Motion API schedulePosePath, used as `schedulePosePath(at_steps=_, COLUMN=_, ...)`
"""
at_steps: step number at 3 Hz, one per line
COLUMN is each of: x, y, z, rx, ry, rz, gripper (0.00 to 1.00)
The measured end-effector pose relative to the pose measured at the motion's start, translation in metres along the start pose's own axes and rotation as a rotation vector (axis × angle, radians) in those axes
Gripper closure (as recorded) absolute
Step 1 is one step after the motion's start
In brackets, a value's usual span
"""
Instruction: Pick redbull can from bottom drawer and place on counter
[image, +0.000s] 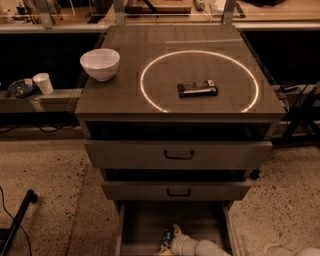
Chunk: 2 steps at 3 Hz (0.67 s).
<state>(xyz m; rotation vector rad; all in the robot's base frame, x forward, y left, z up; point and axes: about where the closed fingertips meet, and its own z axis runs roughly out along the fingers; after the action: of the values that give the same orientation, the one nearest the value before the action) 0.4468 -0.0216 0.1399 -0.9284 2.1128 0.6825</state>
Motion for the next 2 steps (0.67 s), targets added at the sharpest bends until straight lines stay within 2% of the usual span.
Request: schedulePosePath(at_steps=2, x=0.008, y=-0.0043, z=0.0161, rx=0.001, ry=0.019, rz=0.02, gripper=0.01)
